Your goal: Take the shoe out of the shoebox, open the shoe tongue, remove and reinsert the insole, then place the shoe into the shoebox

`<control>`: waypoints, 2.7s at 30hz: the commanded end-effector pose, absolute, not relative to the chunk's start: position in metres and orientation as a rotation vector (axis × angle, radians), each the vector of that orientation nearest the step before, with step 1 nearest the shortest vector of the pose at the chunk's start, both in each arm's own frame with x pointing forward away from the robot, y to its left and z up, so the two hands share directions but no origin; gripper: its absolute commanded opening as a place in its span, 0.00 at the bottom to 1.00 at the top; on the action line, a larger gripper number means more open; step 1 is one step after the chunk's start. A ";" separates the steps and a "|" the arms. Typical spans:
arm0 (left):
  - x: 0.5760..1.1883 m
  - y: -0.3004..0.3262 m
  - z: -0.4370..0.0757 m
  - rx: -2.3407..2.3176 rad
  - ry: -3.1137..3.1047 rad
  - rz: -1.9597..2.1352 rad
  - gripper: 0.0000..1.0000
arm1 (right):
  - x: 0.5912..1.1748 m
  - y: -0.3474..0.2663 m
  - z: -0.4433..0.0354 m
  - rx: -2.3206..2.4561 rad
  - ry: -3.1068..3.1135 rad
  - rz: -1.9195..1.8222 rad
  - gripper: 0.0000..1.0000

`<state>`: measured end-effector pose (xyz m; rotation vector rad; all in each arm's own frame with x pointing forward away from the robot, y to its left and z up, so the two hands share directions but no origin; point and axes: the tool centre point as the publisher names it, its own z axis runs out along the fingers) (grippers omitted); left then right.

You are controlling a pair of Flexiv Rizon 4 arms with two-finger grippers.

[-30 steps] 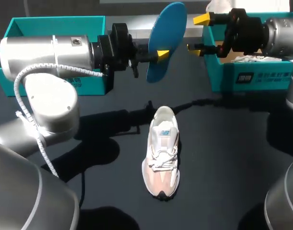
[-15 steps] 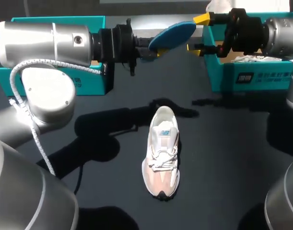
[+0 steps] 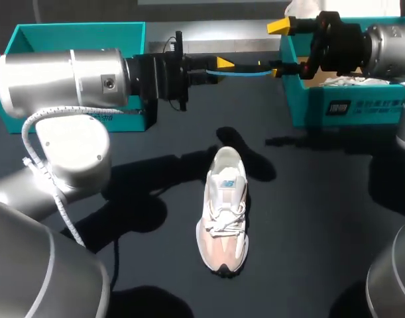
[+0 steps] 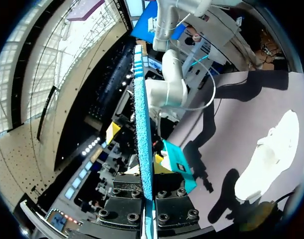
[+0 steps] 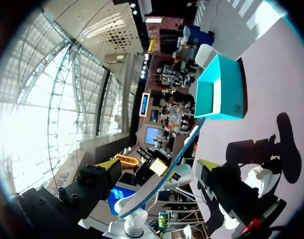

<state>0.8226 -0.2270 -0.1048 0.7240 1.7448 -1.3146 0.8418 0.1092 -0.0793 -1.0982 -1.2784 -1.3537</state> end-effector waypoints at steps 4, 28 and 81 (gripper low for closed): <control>0.820 -0.227 -0.109 0.707 1.716 -1.320 0.00 | 0.841 0.110 -0.080 -1.100 -1.279 -1.354 1.00; 0.838 -0.206 -0.114 1.243 1.233 -0.895 0.00 | 0.841 0.110 -0.080 -1.100 -1.279 -1.354 1.00; 0.875 -0.239 -0.111 1.195 1.223 -1.025 0.00 | 0.816 0.156 -0.099 -1.014 -1.296 -1.239 0.45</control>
